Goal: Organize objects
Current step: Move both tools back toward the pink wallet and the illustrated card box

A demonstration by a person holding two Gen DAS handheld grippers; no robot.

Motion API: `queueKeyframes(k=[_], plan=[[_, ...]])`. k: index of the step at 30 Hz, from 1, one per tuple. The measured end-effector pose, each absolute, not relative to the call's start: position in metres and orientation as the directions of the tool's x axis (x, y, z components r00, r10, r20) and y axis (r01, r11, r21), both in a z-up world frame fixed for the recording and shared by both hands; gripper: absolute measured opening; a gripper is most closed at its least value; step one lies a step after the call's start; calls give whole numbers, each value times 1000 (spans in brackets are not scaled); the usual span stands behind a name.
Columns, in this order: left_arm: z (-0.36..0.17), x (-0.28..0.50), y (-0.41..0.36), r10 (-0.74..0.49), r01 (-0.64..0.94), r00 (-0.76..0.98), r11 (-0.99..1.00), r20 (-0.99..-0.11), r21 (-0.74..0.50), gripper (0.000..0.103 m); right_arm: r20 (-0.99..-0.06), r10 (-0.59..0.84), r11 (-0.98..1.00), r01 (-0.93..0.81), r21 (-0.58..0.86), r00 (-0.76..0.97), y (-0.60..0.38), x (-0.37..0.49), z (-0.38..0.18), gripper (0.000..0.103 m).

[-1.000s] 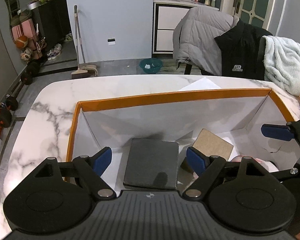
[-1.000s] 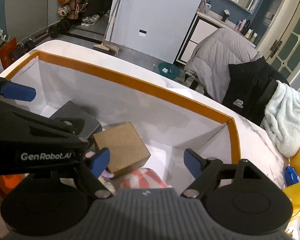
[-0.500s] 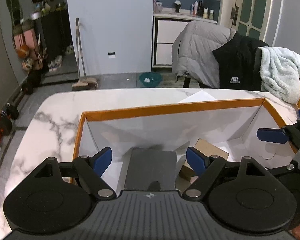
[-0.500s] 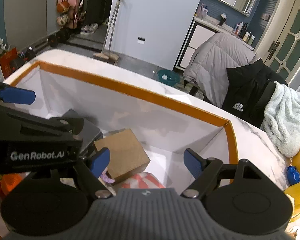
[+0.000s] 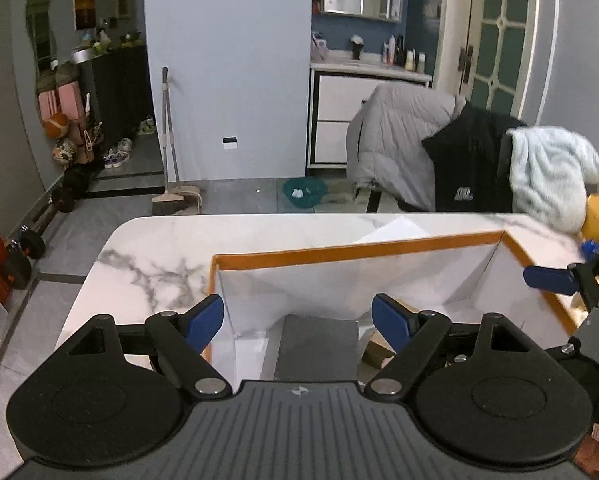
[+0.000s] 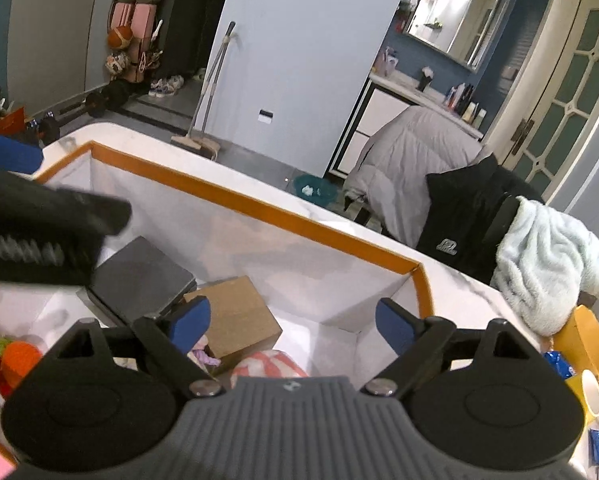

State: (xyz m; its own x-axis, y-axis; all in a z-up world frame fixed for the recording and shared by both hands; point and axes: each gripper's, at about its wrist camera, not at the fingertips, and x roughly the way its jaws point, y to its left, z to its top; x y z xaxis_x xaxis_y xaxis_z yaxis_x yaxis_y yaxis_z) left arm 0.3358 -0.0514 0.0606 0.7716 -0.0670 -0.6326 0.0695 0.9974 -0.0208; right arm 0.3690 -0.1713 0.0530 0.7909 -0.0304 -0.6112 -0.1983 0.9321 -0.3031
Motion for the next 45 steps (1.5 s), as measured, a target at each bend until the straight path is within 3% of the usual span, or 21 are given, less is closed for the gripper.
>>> queueKeyframes(k=[9,19,29,36,41,45], plan=[[76,280,-32,-138,86,834,989,-534,-121,96,-554,35,953,-195,-233,832,-175,320,87,92],[72,214,-5,-169,74,876,973,-451,-220,96,-519,133,964,-232,-130,844,-180,243,89,92],[34,173,6,-167,23,853,959,-495,-284,96,-546,148,971,-225,-77,825,-180,181,52,92],[-10,160,13,-146,25,819,975,-555,-219,96,-591,143,973,-224,-64,793,-177,164,15,93],[-24,167,21,-201,147,803,979,-561,-140,96,-618,155,970,-237,-53,771,-172,160,-4,92],[-24,182,25,-320,320,745,941,-585,-108,96,-630,163,967,-249,-50,759,-171,157,-11,92]])
